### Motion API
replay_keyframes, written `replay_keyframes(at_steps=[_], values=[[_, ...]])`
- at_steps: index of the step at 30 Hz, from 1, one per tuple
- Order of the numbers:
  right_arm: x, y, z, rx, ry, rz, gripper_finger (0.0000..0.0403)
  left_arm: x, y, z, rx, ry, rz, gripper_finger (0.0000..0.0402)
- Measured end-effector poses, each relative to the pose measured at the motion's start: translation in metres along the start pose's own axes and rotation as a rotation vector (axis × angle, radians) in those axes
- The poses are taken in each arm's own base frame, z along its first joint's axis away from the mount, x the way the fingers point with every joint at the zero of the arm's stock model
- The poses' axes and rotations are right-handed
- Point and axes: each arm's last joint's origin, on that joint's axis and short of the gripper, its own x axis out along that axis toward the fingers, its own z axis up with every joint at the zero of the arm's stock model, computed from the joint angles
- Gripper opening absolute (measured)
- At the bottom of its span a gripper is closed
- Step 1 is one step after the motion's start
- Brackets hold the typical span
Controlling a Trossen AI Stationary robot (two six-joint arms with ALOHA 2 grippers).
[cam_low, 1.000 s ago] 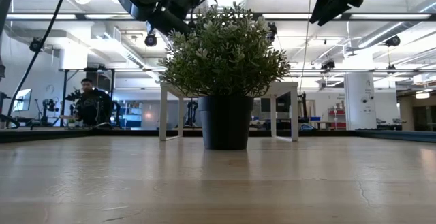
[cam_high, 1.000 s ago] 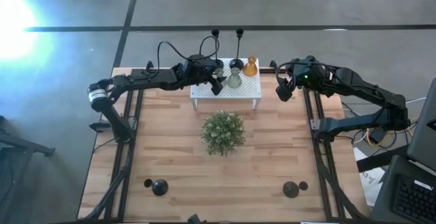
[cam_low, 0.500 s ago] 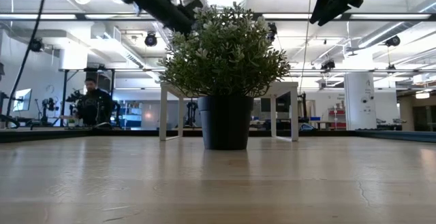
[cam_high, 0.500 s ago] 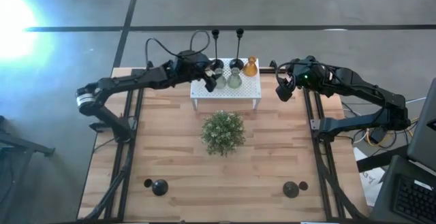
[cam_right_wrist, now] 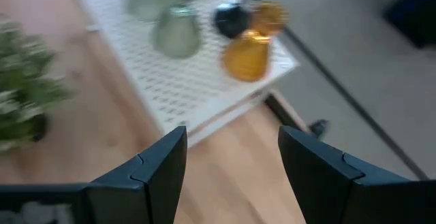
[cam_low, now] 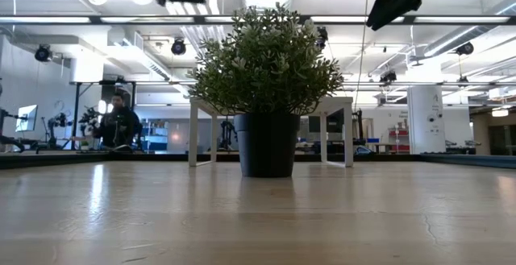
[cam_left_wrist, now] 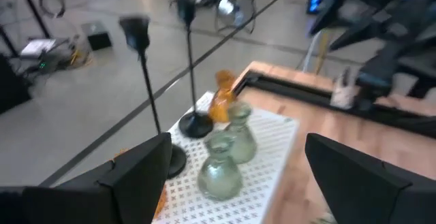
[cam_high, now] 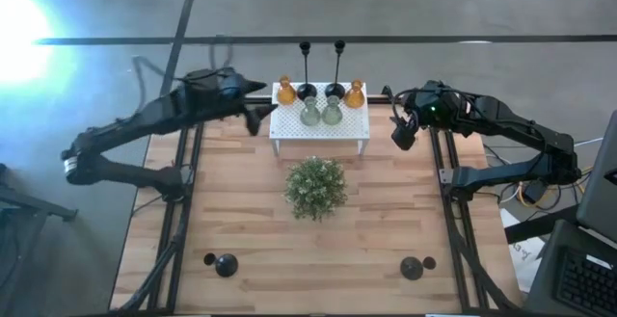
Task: Pick & Place candle stick holders
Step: Put the left small black candle holder on the shelf
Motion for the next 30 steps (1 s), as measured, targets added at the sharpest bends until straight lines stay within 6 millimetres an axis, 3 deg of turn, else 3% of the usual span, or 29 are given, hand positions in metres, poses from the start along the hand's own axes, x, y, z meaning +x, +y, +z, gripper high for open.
replay_keyframes(at_steps=[6,13,17,24,30], values=[[-0.001,0.008,-0.001,-0.077,0.016,0.254,0.0224,-0.058,-0.008,0.005,0.006,-0.066,-0.089,0.0341],[-0.006,0.02,-0.002,-0.122,0.02,0.443,0.0224,-0.1,-0.015,-0.003,0.019,-0.067,-0.207,0.0342],[-0.01,0.028,-0.004,-0.153,0.016,0.482,0.0224,-0.107,-0.018,-0.018,0.037,-0.057,-0.26,0.0341],[-0.017,0.034,-0.006,-0.154,0.01,0.517,0.0224,-0.103,-0.023,-0.071,-0.029,-0.002,-0.337,0.0341],[-0.02,0.032,-0.01,-0.146,0.004,0.516,0.0224,-0.11,-0.024,-0.104,-0.147,0.087,-0.429,0.0341]])
